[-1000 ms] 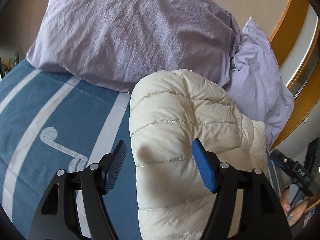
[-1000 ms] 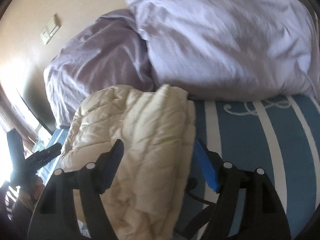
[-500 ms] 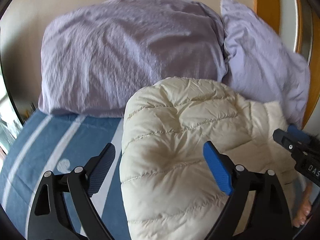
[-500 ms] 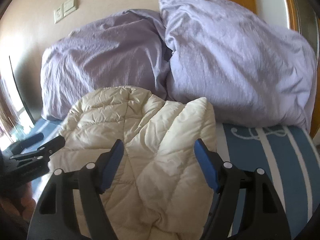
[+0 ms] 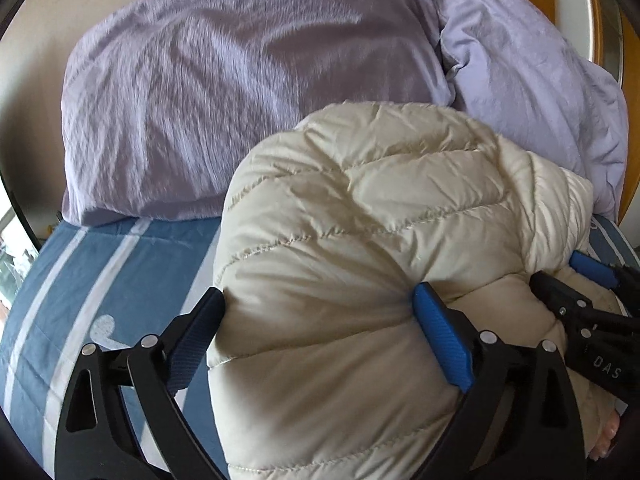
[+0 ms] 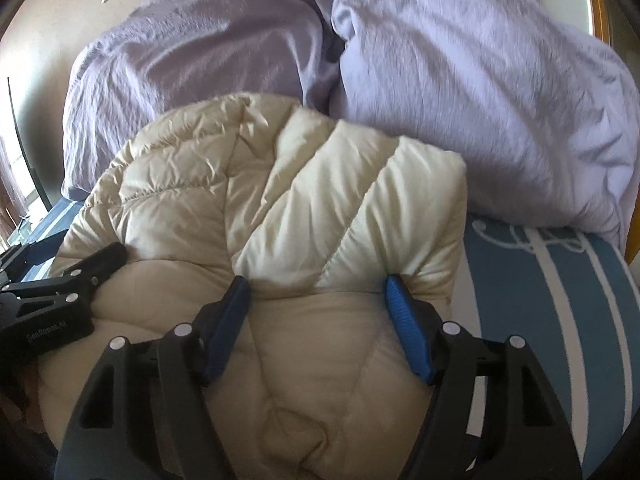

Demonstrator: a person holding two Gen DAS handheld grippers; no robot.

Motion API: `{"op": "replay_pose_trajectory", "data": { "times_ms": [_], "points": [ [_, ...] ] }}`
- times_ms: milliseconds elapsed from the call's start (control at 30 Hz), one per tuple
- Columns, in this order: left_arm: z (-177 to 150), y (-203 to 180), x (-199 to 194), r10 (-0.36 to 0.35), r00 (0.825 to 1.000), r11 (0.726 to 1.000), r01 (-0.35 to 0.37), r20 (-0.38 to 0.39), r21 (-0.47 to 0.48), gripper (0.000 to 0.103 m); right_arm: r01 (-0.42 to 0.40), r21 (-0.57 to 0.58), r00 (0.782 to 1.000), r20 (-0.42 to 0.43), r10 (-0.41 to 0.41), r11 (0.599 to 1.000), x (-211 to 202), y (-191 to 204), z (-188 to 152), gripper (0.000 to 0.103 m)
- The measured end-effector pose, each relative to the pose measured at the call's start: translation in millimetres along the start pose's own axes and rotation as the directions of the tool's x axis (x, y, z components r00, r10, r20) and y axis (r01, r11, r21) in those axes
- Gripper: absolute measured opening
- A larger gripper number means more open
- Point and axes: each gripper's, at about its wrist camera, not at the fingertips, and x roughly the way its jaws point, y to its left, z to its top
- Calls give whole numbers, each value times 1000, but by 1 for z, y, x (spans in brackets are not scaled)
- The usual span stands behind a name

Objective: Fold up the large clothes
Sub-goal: 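Lower the jacket bundle onto the bed and press it flat with both grippers, then open both grippers and pull them back from the folded jacket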

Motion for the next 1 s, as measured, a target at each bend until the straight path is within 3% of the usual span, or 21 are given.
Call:
{"op": "replay_pose_trajectory", "data": {
  "times_ms": [667,733,800,1000],
  "points": [
    [-5,-1,18,22,999,1000,-22,-34,15,101,-65,69,996,-62,69,996,21,-7,-4,73],
    [-7,1,8,15,999,1000,-14,-30,17,100,-74,74,995,-62,78,995,12,-9,-3,78],
    [-11,3,-4,16,1000,1000,-16,-19,27,100,-63,79,996,-61,68,995,0,-14,-4,90],
    [-31,19,-58,16,1000,998,-17,17,56,100,-54,74,996,-64,59,996,-50,-20,-16,100]
  ]
}}
